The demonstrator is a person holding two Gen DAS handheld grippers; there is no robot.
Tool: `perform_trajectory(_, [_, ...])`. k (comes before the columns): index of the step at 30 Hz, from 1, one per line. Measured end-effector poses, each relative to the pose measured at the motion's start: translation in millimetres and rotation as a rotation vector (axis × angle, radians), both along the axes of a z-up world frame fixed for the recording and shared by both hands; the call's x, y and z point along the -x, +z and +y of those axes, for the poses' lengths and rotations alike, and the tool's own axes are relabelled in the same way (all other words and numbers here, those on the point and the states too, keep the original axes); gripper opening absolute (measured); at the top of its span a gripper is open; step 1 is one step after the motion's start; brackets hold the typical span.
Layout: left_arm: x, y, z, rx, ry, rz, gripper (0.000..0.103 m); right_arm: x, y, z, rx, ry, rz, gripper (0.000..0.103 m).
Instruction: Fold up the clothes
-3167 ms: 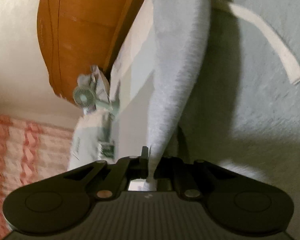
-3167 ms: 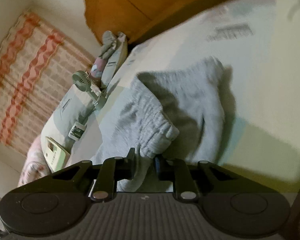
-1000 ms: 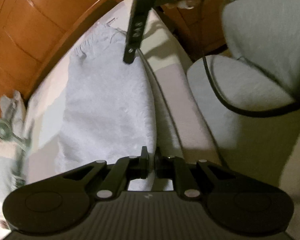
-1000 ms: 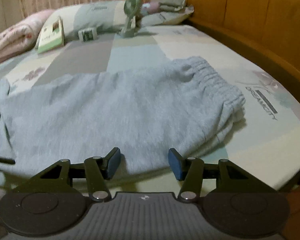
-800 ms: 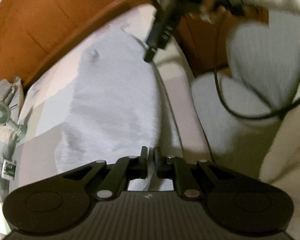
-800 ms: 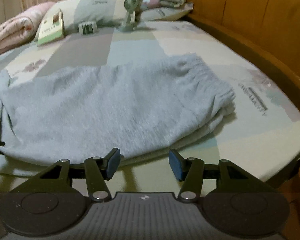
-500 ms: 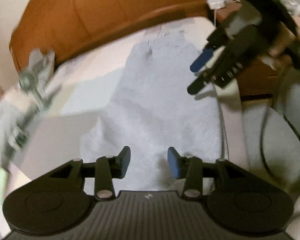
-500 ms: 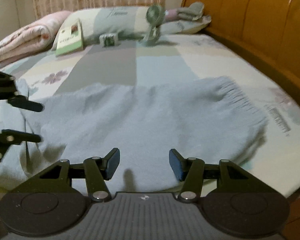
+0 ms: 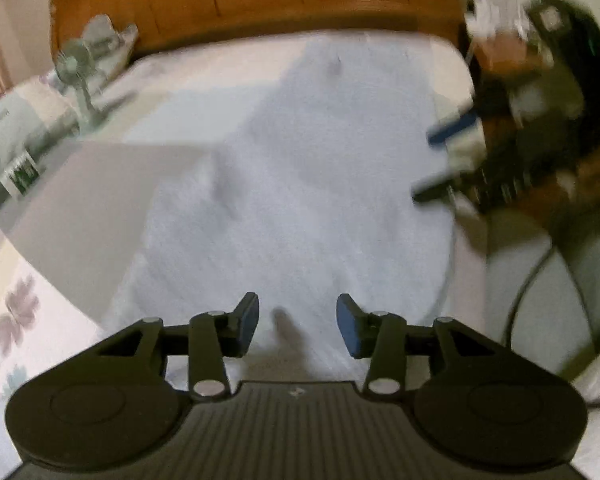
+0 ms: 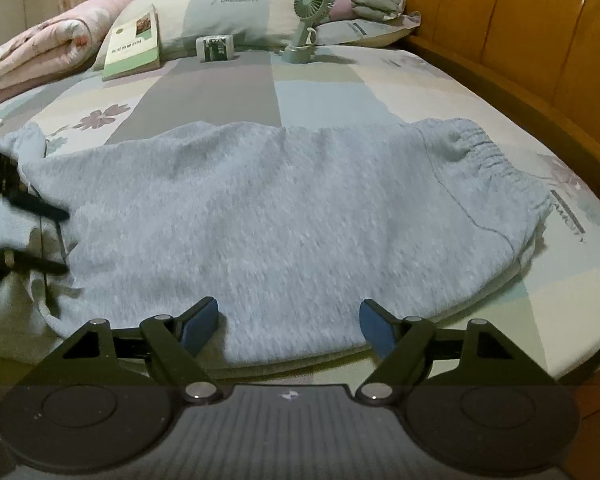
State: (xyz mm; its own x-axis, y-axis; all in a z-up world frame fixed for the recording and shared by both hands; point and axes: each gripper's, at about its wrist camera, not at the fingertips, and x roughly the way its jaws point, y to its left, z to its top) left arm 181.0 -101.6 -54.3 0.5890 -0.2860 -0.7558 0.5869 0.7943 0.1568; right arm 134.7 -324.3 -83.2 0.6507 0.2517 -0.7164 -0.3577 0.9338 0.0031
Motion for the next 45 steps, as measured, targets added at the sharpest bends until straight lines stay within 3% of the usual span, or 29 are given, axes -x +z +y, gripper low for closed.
perform_trajectory(4, [-41,26,20,0.104,0.043,-0.043,0.045,-8,15,8,-0.025,0.009,-0.025,0.082])
perform_trajectory(8, [-92,24,35,0.133,0.1,-0.046,0.044,-22,28,22,-0.037,0.029,-0.052,0.082])
perform_trajectory(11, [-129,9,46,0.226,0.144,0.044,0.044,-34,19,36,-0.006,0.046,-0.029,0.081])
perform_trajectory(15, [-175,-13,66,0.327,0.215,0.166,0.032,-37,-1,40,0.006,0.057,0.037,0.081])
perform_trajectory(20, [-207,-38,79,0.386,0.214,0.273,0.027,-29,-9,30,-0.038,0.038,0.045,0.082])
perform_trajectory(26, [-210,-52,73,0.37,0.143,0.237,0.03,-25,-10,34,-0.025,0.029,0.026,0.082])
perform_trajectory(29, [-204,-52,66,0.318,0.107,0.188,0.03,-23,-11,33,-0.026,0.022,0.016,0.082])
perform_trajectory(35, [-167,-56,26,0.085,-0.053,0.016,0.028,-18,-10,33,-0.026,0.012,0.0,0.082])
perform_trajectory(38, [-164,-55,22,0.09,-0.028,0.018,0.019,-17,-10,34,-0.019,0.007,-0.005,0.082])
perform_trajectory(39, [-164,-53,23,0.104,-0.01,0.017,0.009,-16,-10,35,-0.019,0.004,-0.005,0.082])
perform_trajectory(41, [-166,-45,34,0.15,0.069,0.006,0.002,-15,-10,34,-0.022,0.002,-0.006,0.082])
perform_trajectory(45, [-180,-42,55,0.189,0.185,0.042,0.004,-14,-10,33,-0.03,-0.002,-0.006,0.082])
